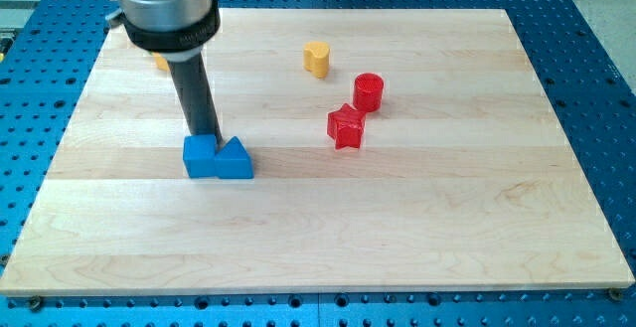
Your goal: Place the triangle at the bottom center
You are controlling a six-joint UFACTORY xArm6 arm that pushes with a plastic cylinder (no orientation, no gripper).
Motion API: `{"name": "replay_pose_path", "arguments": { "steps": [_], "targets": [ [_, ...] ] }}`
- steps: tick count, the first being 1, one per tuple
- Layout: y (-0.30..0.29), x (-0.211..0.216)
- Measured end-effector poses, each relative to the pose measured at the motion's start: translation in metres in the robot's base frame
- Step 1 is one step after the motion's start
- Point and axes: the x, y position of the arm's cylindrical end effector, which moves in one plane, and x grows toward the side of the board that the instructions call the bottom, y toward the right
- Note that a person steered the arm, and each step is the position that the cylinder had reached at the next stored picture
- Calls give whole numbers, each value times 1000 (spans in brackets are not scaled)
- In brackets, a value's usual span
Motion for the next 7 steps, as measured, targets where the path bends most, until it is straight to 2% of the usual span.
{"name": "replay_pose_path", "arguments": {
  "steps": [2,4,5,6,7],
  "targets": [
    [56,94],
    [94,30],
    [134,53],
    [126,80],
    [126,73]
  ]
}}
